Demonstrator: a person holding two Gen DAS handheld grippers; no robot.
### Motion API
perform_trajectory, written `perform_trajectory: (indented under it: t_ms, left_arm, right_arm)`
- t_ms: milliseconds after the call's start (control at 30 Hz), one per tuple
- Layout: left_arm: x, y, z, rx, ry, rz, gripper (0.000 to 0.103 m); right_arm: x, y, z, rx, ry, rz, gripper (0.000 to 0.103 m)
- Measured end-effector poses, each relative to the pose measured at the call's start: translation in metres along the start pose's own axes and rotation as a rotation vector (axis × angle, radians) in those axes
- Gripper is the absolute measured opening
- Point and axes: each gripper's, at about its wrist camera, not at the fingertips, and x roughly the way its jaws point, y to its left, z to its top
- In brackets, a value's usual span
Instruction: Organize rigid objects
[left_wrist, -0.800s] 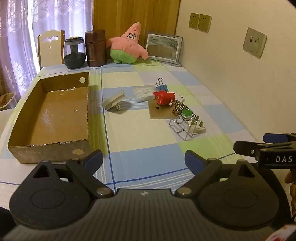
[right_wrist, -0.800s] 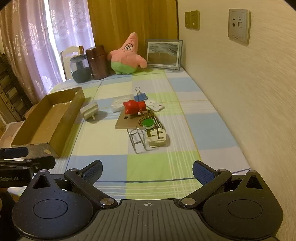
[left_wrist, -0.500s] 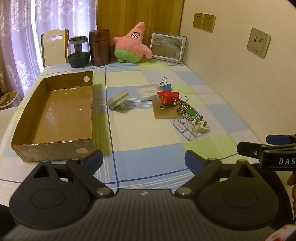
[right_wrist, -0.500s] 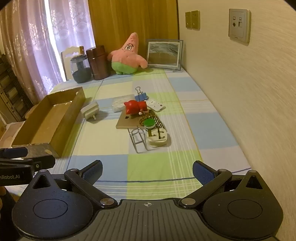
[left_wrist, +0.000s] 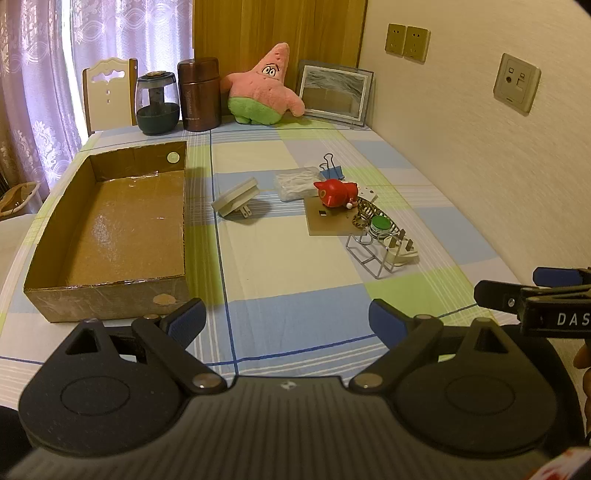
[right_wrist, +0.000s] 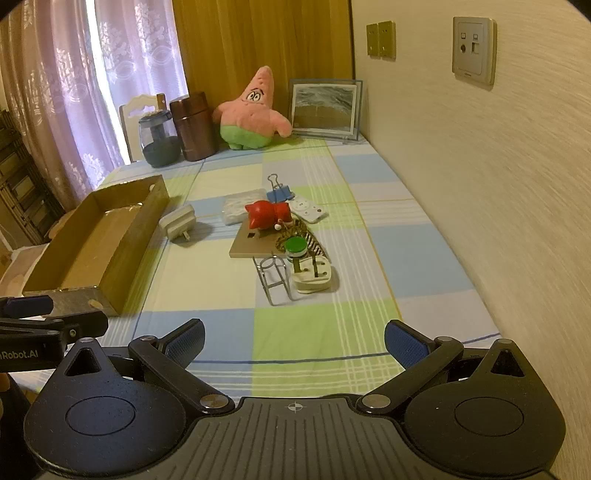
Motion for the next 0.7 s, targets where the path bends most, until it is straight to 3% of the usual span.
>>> perform_trajectory:
  t_ms: [700]
  left_arm:
    - [-0.0013,-0.0018,0.0005,-0.002,0.003,-0.001,0.093]
  right_arm:
    - [-0.0001,0.0017,-0.0002,0.000,-0.003,0.004,0.101]
